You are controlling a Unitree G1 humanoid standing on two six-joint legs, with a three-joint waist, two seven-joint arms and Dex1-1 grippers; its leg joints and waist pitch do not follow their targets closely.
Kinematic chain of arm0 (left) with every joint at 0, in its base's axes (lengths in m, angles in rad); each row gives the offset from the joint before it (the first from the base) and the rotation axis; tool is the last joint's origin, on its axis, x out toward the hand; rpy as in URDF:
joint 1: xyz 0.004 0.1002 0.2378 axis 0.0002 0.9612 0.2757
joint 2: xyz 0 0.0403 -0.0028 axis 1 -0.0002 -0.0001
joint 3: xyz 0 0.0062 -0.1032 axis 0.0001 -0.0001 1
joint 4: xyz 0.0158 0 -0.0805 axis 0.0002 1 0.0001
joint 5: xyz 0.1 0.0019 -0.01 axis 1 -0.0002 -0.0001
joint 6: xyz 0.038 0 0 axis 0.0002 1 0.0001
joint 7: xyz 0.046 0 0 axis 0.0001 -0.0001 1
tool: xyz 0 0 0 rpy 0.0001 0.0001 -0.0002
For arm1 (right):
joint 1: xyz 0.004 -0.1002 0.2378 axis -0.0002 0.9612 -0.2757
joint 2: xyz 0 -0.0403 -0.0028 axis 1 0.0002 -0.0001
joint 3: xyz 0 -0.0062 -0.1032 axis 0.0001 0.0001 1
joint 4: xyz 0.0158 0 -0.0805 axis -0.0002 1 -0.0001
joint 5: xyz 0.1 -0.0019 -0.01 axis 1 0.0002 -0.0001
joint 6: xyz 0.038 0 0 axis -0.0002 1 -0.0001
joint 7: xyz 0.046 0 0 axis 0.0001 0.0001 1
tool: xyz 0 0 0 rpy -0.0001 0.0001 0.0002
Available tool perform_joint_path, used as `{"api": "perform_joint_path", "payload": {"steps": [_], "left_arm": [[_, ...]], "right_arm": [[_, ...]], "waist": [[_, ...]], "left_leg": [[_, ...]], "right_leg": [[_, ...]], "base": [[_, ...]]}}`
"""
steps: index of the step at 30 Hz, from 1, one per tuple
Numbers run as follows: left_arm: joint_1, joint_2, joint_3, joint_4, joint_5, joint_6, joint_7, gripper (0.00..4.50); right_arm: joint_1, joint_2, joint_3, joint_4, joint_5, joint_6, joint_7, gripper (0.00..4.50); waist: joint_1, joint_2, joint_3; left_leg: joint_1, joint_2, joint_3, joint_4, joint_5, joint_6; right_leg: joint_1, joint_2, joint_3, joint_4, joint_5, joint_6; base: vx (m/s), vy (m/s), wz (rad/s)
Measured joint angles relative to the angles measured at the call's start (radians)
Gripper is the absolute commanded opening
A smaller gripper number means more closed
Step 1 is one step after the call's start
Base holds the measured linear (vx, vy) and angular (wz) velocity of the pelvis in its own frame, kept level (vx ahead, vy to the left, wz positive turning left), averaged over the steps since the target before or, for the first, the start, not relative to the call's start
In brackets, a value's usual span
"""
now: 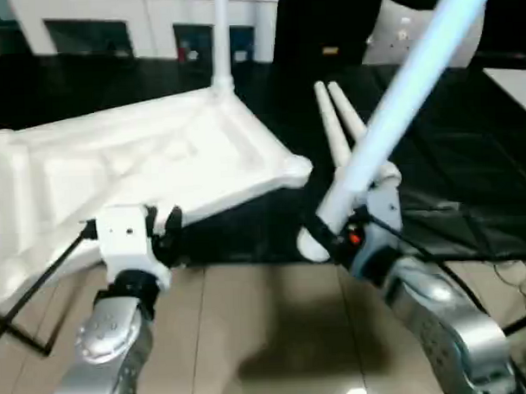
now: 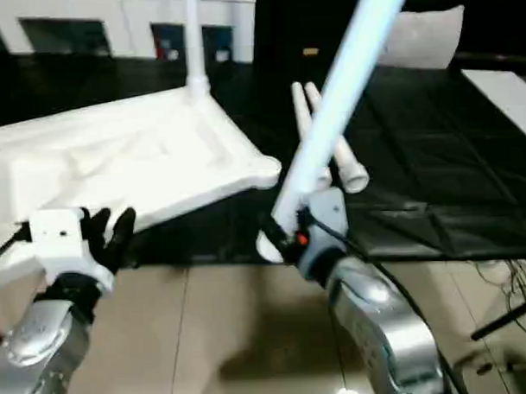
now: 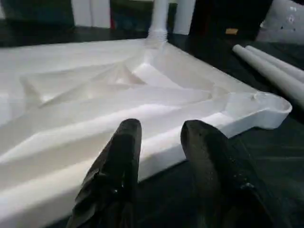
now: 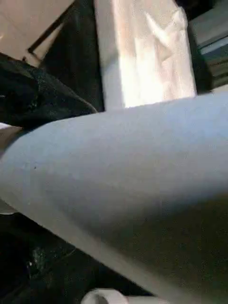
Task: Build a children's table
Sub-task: Move to table
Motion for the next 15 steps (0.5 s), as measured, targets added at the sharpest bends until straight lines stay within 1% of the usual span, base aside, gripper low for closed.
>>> {"api": "perform_joint_path", "payload": {"steps": [1,2,3,4,5,6,7,8,9,10,11,12,13,14,15], "left_arm": [[-0.003,-0.001,-0.004,0.005,0.0,-0.001,-0.003,1.75],[-0.004,-0.012,-0.024,0.011,-0.001,0.0,-0.01,1.75],[-0.004,-0.012,-0.037,0.012,-0.003,0.0,-0.015,1.75],[-0.004,-0.011,-0.036,0.011,-0.003,0.0,-0.017,1.75],[-0.006,-0.007,-0.033,0.009,-0.003,-0.001,-0.017,1.75],[-0.008,-0.005,-0.029,0.007,-0.003,-0.003,-0.017,1.75],[-0.009,-0.003,-0.028,0.006,-0.003,-0.005,-0.017,1.75],[-0.005,0.003,-0.023,0.006,-0.003,-0.008,-0.017,1.75],[-0.004,0.011,-0.011,0.008,0.0,-0.008,-0.016,1.75],[-0.009,0.02,0.006,0.012,0.001,-0.008,-0.015,1.75],[-0.01,0.019,0.015,0.022,0.002,-0.007,-0.015,1.75],[-0.013,0.021,0.012,0.022,0.002,-0.006,-0.017,1.75],[-0.022,0.025,0.009,0.022,0.002,-0.006,-0.02,1.75],[-0.036,0.032,0.005,0.02,0.002,-0.006,-0.022,1.75],[-0.041,0.036,0.001,0.017,0.002,-0.008,-0.025,1.75]], "right_arm": [[0.006,-0.007,-0.004,0.0,-0.001,-0.001,0.001,1.89],[0.014,-0.021,-0.016,0.006,-0.002,0.0,0.0,1.89],[0.015,-0.025,-0.023,0.01,-0.004,0.002,0.0,1.89],[0.013,-0.025,-0.028,0.009,-0.005,0.001,-0.003,1.89],[0.008,-0.024,-0.028,0.004,-0.005,0.0,-0.004,1.89],[0.005,-0.021,-0.026,0.002,-0.005,-0.001,-0.004,1.89],[0.002,-0.019,-0.024,-0.001,-0.005,-0.001,-0.004,1.89],[0.001,-0.013,-0.017,0.004,-0.005,-0.002,-0.003,1.89],[0.0,0.005,0.006,0.005,-0.002,0.0,0.001,1.89],[-0.006,0.005,0.025,0.003,0.001,0.0,0.01,1.89],[-0.01,0.004,0.033,0.003,0.001,0.001,0.016,1.89],[-0.009,0.0,0.032,0.002,0.0,0.001,0.016,1.89],[-0.009,-0.006,0.029,0.002,-0.002,0.001,0.015,1.89],[-0.007,-0.008,0.019,0.002,-0.004,0.0,0.014,1.89],[-0.005,-0.008,0.016,0.001,-0.005,-0.001,0.012,1.89]], "waist": [[0.004,-0.007,0.003],[0.024,0.0,0.009],[0.036,0.002,0.011],[0.046,0.001,0.012],[0.057,0.014,0.01],[0.063,0.031,0.011],[0.065,0.064,0.012],[0.068,0.086,0.017],[0.059,0.079,0.019],[0.052,0.06,0.018],[0.036,0.052,0.016],[0.028,0.051,0.015],[0.007,0.047,0.013],[-0.011,0.035,0.013],[-0.02,0.014,0.013]], "left_leg": [[-0.004,-0.007,0.001,0.022,-0.02,0.028],[-0.021,-0.011,-0.012,0.096,-0.028,0.122],[-0.056,-0.02,-0.022,0.162,-0.02,0.13],[-0.082,-0.031,-0.022,0.178,-0.015,0.121],[-0.111,-0.029,-0.022,0.145,0.01,0.081],[-0.126,-0.015,-0.021,0.093,0.032,0.062],[-0.126,0.006,-0.021,0.025,0.057,0.061],[-0.111,0.027,-0.032,0.027,0.121,0.024],[-0.109,0.015,-0.036,0.03,0.108,0.024],[-0.108,0.008,-0.034,0.029,0.104,0.032],[-0.104,0.004,-0.037,0.031,0.096,0.038],[-0.102,-0.007,-0.053,0.031,0.091,0.046],[-0.102,-0.022,-0.07,0.032,0.089,0.05],[-0.1,-0.044,-0.081,0.031,0.085,0.054],[-0.101,-0.072,-0.086,0.031,0.084,0.054]], "right_leg": [[0.014,0.001,0.009,0.018,-0.011,0.013],[0.04,0.012,0.017,0.007,-0.02,-0.002],[0.059,0.015,0.017,-0.01,-0.019,-0.004],[0.081,0.017,0.016,-0.027,-0.018,-0.003],[0.113,0.03,0.007,-0.052,-0.019,-0.005],[0.135,0.044,-0.01,-0.067,-0.022,-0.008],[0.159,0.067,-0.032,-0.083,-0.029,-0.007],[0.19,0.081,-0.043,-0.081,-0.045,0.0],[0.186,0.073,-0.048,-0.065,-0.063,-0.011],[0.163,0.064,-0.042,-0.029,-0.071,-0.019],[0.116,0.064,-0.033,0.039,-0.07,-0.004],[0.084,0.061,-0.029,0.069,-0.063,0.012],[0.054,0.061,-0.023,0.072,-0.057,0.023],[0.019,0.054,0.003,0.049,-0.045,0.036],[0.014,0.034,0.028,-0.006,0.003,0.039]], "base": [[0.062,-0.054,0.11],[0.134,-0.067,0.0],[0.134,-0.067,0.0],[0.145,-0.054,-0.17],[0.133,-0.016,-0.1],[0.133,-0.016,-0.1],[0.141,0.059,0.06],[0.196,0.091,-0.01],[0.196,0.091,-0.01],[0.221,0.041,-0.13],[0.166,0.015,0.03],[0.166,0.015,0.03],[0.121,0.01,0.36],[0.097,-0.025,0.63],[0.097,-0.025,0.63]]}}
